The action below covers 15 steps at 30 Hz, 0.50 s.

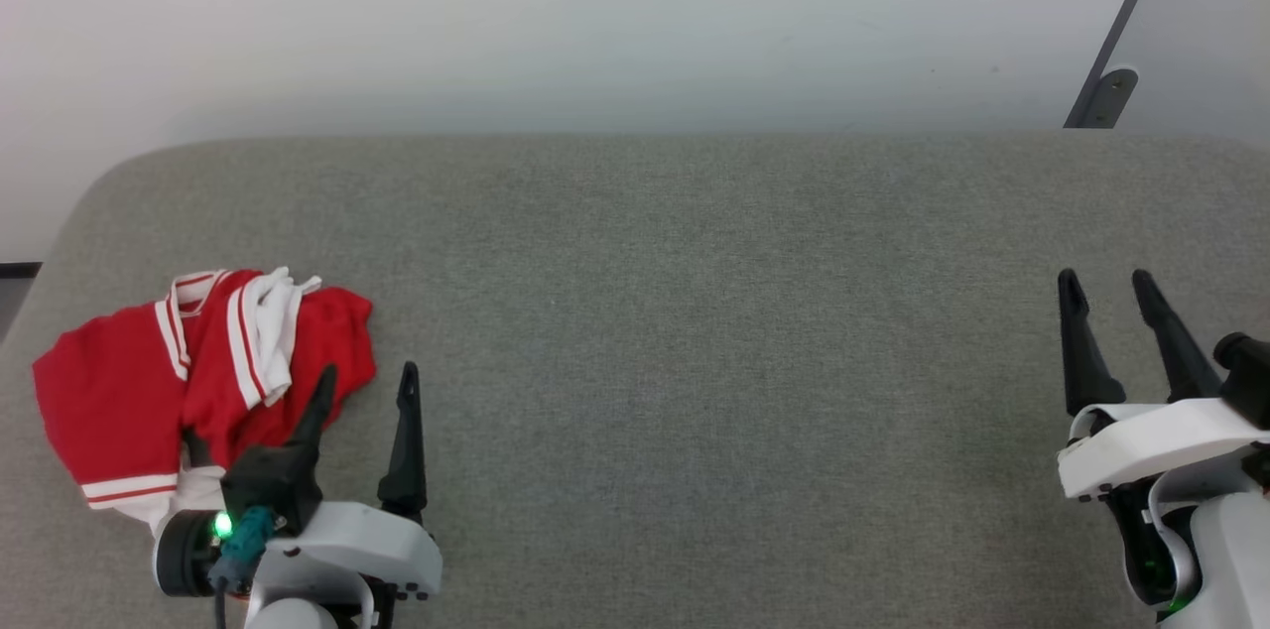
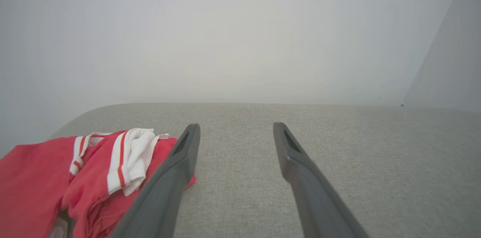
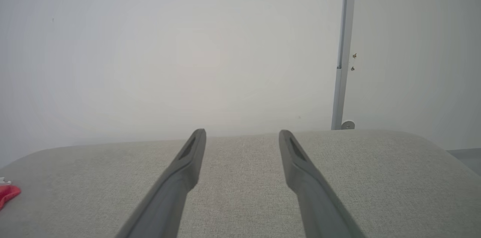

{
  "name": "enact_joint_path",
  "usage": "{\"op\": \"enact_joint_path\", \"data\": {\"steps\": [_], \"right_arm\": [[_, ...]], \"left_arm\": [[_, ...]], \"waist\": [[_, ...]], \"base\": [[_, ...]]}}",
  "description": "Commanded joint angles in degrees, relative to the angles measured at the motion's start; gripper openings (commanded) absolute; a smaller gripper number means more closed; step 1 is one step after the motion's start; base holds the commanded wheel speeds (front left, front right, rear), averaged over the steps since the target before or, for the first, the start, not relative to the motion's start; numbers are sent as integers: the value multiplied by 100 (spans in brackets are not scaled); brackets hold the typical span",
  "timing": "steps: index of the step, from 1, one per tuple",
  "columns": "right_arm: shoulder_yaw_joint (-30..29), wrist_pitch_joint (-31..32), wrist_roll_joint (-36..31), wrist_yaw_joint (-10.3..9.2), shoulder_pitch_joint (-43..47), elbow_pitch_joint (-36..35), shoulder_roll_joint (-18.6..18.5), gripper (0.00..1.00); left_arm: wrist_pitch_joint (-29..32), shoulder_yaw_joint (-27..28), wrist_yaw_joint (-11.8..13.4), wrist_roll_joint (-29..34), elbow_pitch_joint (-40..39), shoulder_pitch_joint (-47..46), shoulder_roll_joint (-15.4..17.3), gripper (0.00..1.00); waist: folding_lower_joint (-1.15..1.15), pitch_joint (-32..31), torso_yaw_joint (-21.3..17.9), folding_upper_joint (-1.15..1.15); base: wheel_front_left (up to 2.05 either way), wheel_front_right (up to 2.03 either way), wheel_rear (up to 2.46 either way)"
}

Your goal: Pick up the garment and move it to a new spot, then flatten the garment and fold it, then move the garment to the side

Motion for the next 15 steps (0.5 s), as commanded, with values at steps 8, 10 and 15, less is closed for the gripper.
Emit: {"op": "enact_joint_path", "data": {"steps": [8,10,15], "right_arm": [[-129,-118,-301,-7,-24,-49,-39,100],[-141,-147,-372,-7,-10,-53,-29,100],[-235,-194,-488,-8,49,-102,-13,100]], "left_arm": [[-120,92,-164,468,77,21,-80,100],[-147,108,-203,552,98,27,-100,100],[-197,105,-258,804,122,-20,-171,100]], "waist": [[0,-20,61,0],[0,-21,72,0],[0,-33,193,0]], "base": [[0,0,0],[0,0,0],[0,0,0]]}}
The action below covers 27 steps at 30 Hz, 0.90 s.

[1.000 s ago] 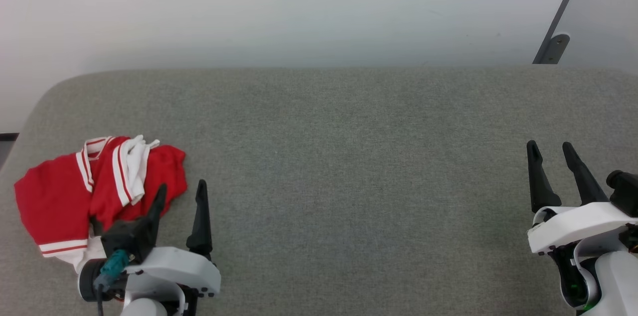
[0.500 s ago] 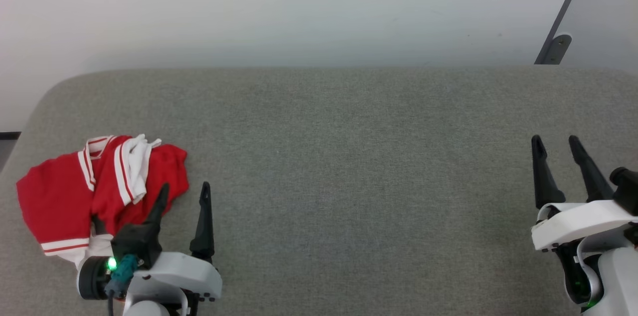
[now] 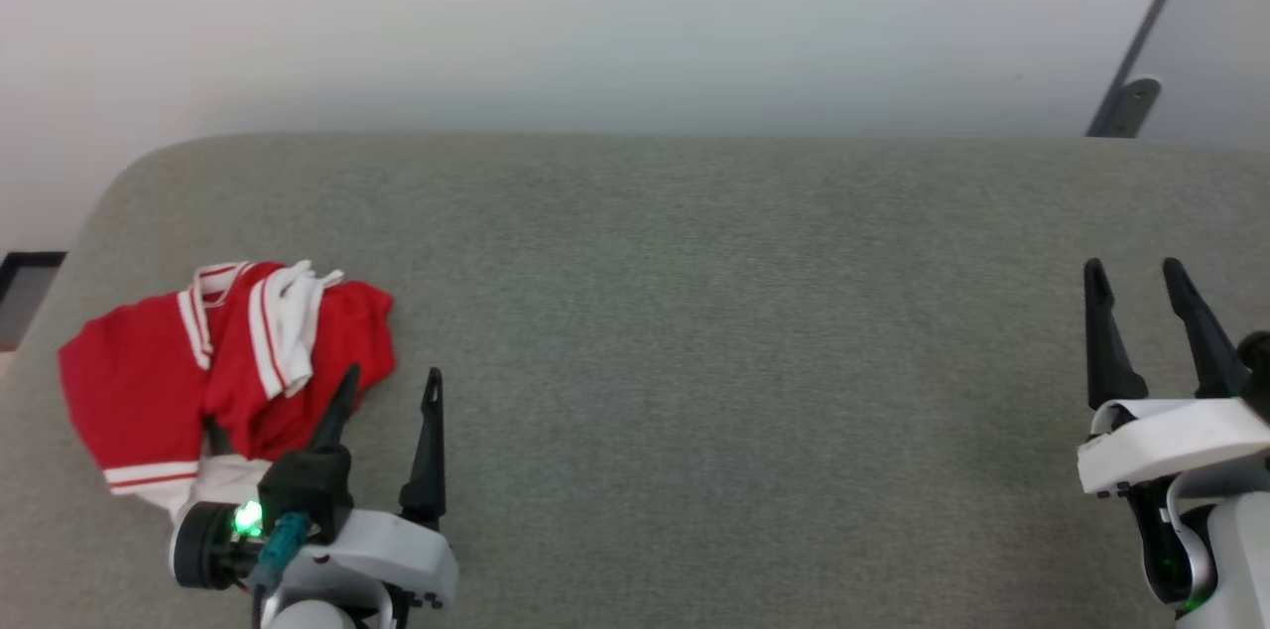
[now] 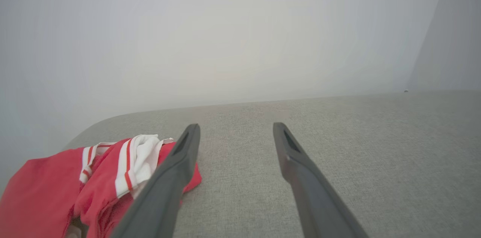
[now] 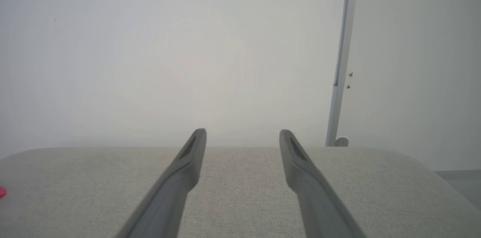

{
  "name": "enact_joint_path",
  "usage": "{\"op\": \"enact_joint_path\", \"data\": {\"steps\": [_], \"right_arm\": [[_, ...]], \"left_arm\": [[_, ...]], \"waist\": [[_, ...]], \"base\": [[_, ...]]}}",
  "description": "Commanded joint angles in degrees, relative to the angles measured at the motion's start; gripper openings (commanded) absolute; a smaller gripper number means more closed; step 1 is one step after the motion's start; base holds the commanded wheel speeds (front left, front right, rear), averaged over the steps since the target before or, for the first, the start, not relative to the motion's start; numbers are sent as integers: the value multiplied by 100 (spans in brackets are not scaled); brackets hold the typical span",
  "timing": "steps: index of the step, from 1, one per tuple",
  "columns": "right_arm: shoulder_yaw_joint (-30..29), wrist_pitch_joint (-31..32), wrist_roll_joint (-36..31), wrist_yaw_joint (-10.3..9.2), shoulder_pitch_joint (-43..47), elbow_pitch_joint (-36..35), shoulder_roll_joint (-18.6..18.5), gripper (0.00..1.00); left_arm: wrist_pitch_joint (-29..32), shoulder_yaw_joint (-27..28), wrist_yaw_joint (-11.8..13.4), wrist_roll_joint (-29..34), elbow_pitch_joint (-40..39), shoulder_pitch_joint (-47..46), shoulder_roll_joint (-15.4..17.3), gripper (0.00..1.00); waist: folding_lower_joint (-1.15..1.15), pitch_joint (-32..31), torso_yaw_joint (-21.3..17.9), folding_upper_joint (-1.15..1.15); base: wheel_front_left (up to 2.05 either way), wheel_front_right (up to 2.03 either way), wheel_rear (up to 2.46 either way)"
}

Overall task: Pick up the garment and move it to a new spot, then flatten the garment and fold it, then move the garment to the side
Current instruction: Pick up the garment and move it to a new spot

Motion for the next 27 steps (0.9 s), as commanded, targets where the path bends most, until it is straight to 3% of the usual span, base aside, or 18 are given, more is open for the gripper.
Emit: {"op": "enact_joint_path", "data": {"steps": [1,7,14,24,27], "right_arm": [[-44,-48,-84,-8,86,-52,6,100],[-128,-44,-53,-8,210,-182,-5,100],[3,-43,-66,-8,294,-239,-20,100],[396,-42,-43,-8,278,-178,72,100],[670,-43,-36,-8,115,-138,167,100]], "left_arm": [[-50,8,-6,135,-12,-42,-41,100],[-43,47,-3,182,-69,-32,-145,100],[-43,162,76,221,-70,80,-233,100],[-43,303,162,171,-96,284,-320,100],[-43,450,245,100,-188,420,-350,100]], "waist": [[0,-2,113,0],[0,32,576,0],[0,16,1389,0],[0,-8,2683,0],[0,56,2847,0]], "base": [[0,0,0],[0,0,0],[0,0,0],[0,0,0],[0,0,0]]}}
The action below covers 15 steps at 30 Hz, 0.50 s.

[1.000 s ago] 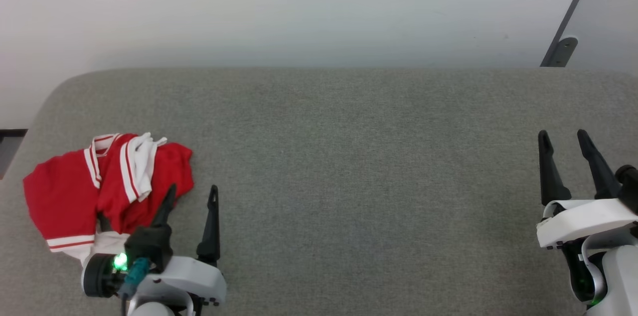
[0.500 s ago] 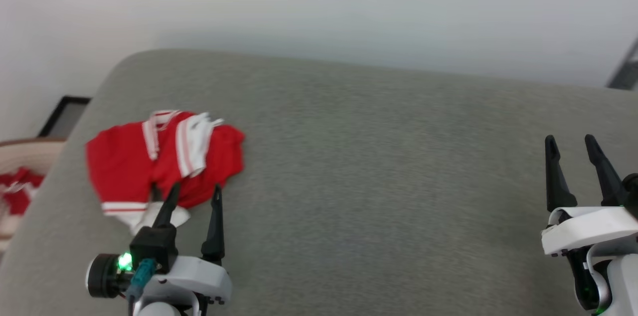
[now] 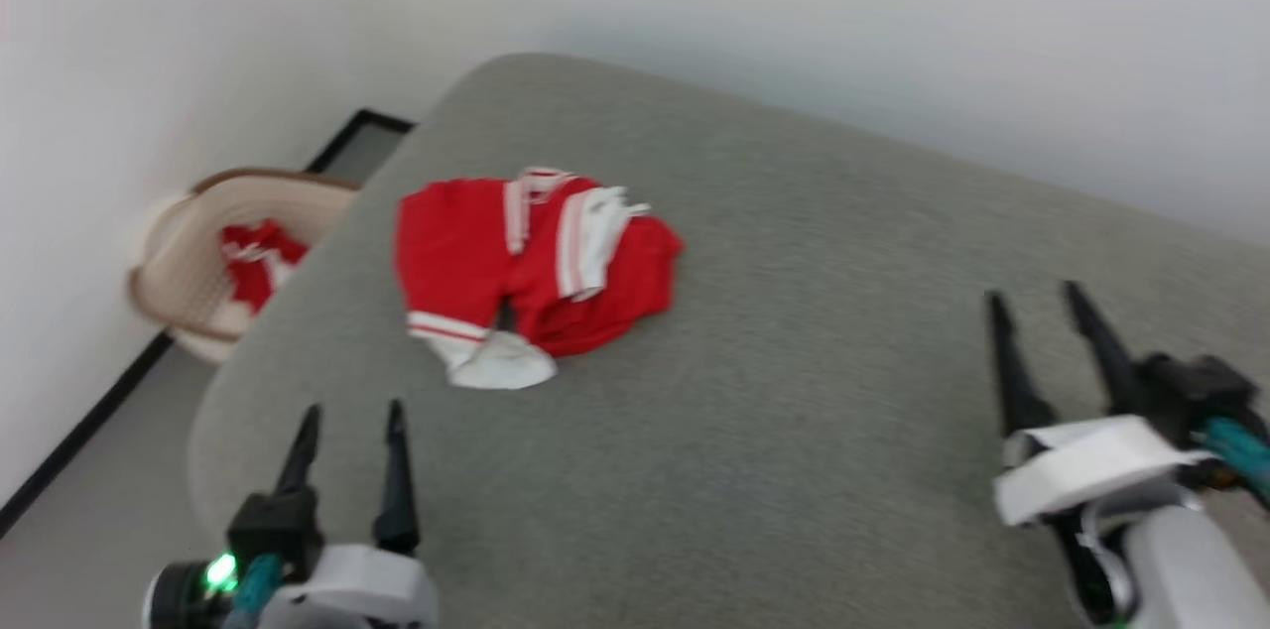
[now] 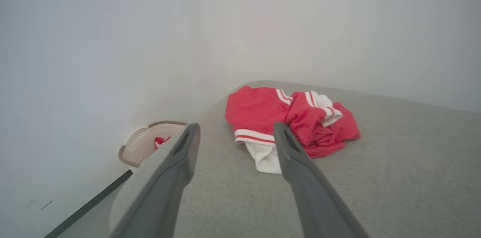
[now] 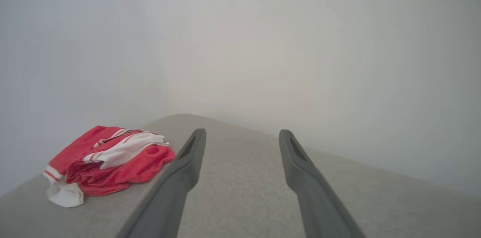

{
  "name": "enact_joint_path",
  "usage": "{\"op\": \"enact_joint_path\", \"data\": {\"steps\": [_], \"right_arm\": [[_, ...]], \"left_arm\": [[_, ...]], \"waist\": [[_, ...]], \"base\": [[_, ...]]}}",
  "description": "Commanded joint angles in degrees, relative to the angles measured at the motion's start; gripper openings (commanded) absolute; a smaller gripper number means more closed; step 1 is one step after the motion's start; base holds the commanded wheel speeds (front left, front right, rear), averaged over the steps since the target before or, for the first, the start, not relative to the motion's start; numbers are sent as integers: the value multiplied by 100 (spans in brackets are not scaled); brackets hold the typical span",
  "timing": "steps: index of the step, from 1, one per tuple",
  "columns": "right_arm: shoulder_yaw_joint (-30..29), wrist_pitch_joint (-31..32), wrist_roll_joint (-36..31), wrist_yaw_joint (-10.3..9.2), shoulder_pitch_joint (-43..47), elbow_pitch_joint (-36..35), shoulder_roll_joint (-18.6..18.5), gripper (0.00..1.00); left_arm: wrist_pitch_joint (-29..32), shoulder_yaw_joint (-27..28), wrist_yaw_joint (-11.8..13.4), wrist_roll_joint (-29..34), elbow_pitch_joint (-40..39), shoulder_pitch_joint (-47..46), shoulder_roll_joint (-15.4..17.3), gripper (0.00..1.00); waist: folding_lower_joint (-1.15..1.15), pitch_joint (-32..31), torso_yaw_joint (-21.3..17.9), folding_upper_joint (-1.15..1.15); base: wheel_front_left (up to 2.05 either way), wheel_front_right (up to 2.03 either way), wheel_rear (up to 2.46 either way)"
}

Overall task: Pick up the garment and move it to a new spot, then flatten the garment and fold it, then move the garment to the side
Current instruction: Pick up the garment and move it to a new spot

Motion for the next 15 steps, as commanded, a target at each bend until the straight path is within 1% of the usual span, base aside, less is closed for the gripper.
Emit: {"op": "enact_joint_path", "data": {"steps": [1,4,9,13,15], "right_arm": [[203,-3,27,-8,-171,43,59,100],[652,-3,100,-8,-348,184,72,100],[1234,-3,305,-8,-644,399,60,100],[1424,-4,391,-8,-758,487,47,100],[1468,-3,425,-8,-744,504,31,100]], "left_arm": [[-3,89,63,-52,-83,123,-19,100],[-3,246,163,-135,-262,298,-50,100],[-3,397,336,-236,-539,590,-84,100],[-3,421,379,-292,-619,721,-88,100],[-3,385,361,-341,-610,723,-90,100]], "waist": [[0,80,578,0],[0,137,625,0],[0,170,660,0],[0,167,658,0],[0,159,648,0]], "base": [[0,0,0],[0,0,0],[0,0,0],[0,0,0],[0,0,0]]}}
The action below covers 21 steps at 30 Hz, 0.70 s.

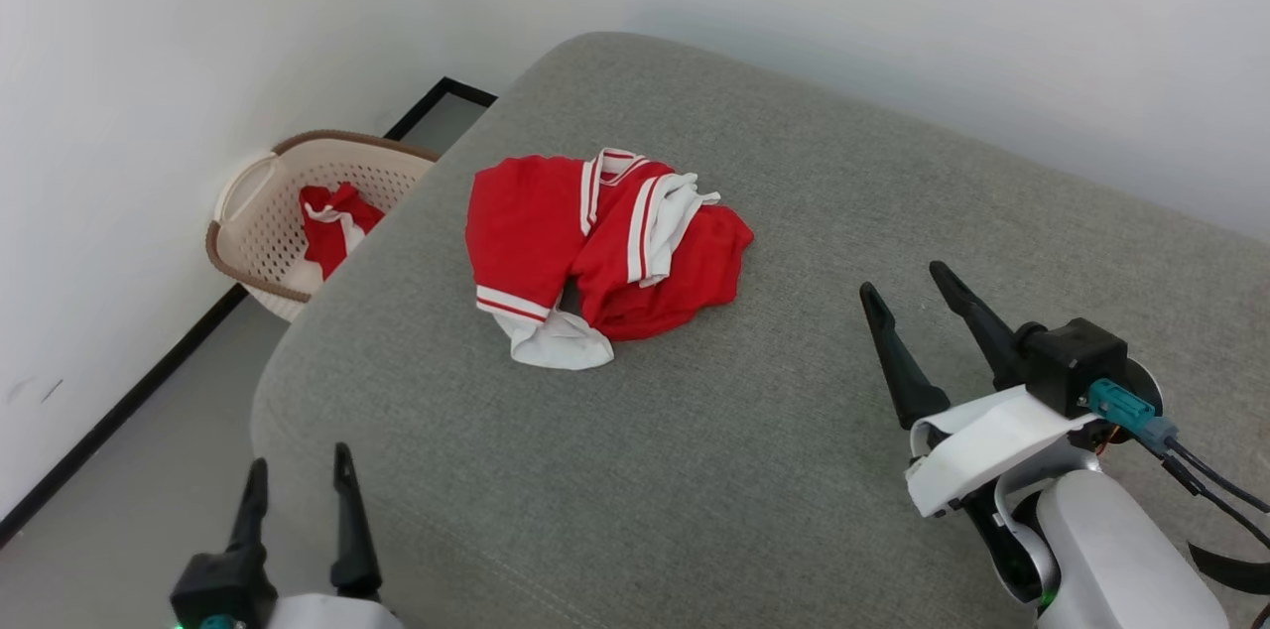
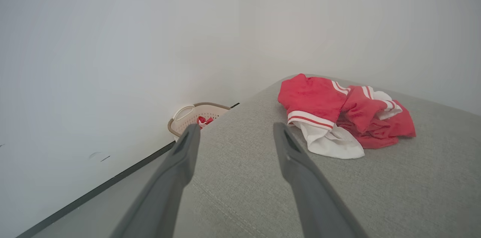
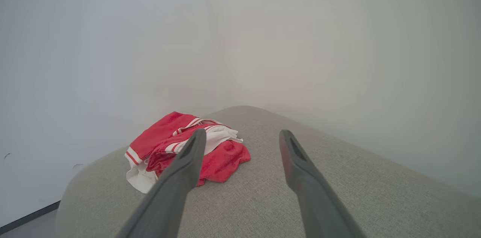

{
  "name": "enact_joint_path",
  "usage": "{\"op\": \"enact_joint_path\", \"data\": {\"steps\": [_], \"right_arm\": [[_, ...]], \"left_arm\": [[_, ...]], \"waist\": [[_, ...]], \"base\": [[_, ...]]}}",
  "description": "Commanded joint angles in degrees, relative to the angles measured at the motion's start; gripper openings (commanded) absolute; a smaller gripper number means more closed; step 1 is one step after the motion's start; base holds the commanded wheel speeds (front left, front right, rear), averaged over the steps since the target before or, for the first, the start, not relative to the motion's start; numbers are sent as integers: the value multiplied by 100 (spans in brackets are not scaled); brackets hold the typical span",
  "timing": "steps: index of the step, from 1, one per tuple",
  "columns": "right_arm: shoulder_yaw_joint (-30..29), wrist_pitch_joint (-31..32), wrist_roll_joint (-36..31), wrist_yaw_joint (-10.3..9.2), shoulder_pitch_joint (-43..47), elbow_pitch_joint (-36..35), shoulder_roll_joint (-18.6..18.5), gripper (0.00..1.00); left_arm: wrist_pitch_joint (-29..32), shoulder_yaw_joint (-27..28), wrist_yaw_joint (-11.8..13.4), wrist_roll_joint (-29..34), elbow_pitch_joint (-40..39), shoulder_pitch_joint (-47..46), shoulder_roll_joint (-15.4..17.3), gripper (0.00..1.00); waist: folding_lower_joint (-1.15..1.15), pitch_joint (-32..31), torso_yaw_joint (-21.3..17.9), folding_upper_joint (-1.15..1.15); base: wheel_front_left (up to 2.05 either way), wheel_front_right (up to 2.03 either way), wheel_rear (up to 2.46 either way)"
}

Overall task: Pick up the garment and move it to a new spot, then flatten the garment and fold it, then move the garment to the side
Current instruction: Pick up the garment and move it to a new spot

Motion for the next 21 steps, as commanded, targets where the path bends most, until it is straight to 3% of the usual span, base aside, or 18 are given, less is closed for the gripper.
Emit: {"op": "enact_joint_path", "data": {"steps": [1,8,14,16,19,21], "right_arm": [[8,-3,51,-8,4,9,-34,100],[-469,-2,-23,-8,407,-185,-112,100],[-475,-2,-134,-8,325,-359,-95,100],[-448,-2,-139,-8,281,-384,-90,100],[-416,-2,-131,-8,111,-445,-79,100],[-419,-2,-94,-8,30,-467,-57,100]], "left_arm": [[-3,-48,-37,-70,15,-16,-12,100],[-3,-591,-677,352,643,-943,165,100],[-2,-995,-998,484,1695,-2462,561,100],[56,-1013,-1038,328,2000,-2724,601,100],[413,-1155,-1099,127,2845,-3553,962,100],[780,-1288,-1106,-349,3390,-3967,993,100]], "waist": [[0,-5,-17,0],[0,64,-119,0],[0,599,-940,0],[0,702,-1094,0],[0,1020,-1538,0],[0,1188,-1811,0]], "base": [[0,0,0],[0,0,0],[0,0,0],[0,0,0],[0,0,0],[0,0,0]]}}
